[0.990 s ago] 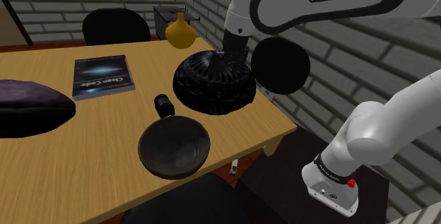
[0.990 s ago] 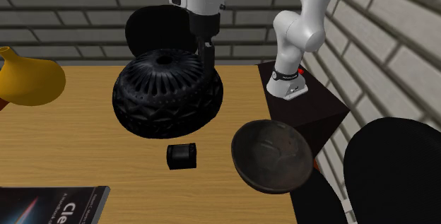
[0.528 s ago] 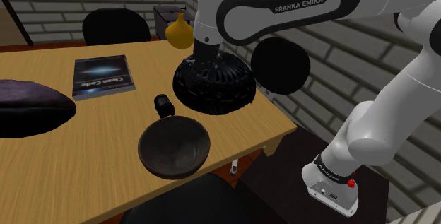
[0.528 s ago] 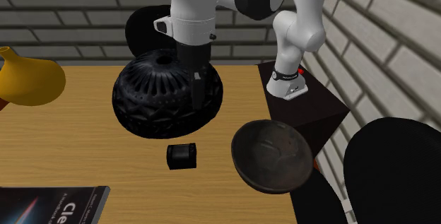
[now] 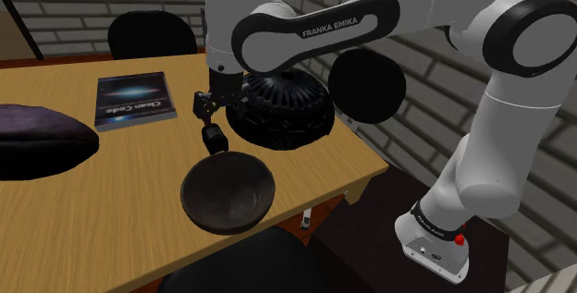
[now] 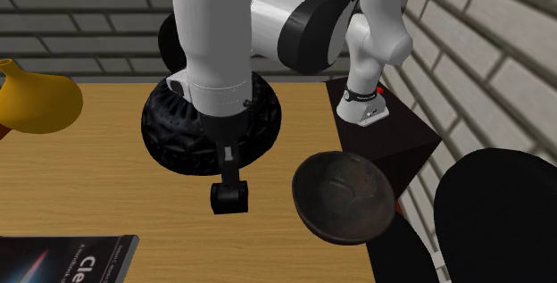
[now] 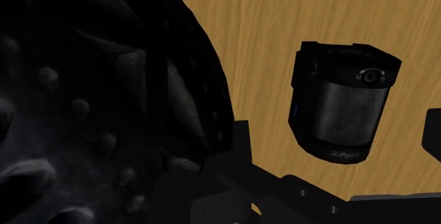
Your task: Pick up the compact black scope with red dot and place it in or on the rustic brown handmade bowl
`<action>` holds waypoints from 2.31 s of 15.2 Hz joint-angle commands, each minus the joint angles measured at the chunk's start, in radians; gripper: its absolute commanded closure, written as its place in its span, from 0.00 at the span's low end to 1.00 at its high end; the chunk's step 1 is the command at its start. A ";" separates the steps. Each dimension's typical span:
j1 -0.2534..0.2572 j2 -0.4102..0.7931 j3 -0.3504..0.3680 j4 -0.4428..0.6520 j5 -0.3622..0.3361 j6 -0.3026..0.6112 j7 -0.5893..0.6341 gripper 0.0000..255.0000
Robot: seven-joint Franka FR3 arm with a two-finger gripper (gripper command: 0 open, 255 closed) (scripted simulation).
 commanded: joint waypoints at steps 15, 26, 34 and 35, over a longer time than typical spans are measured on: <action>0.039 0.138 -0.012 0.050 -0.062 0.076 0.050 0.00; 0.039 0.137 -0.012 0.050 -0.062 0.076 0.050 1.00; 0.038 0.111 -0.005 0.108 -0.047 -0.006 0.038 1.00; 0.038 0.108 -0.004 0.117 -0.045 -0.018 0.037 1.00</action>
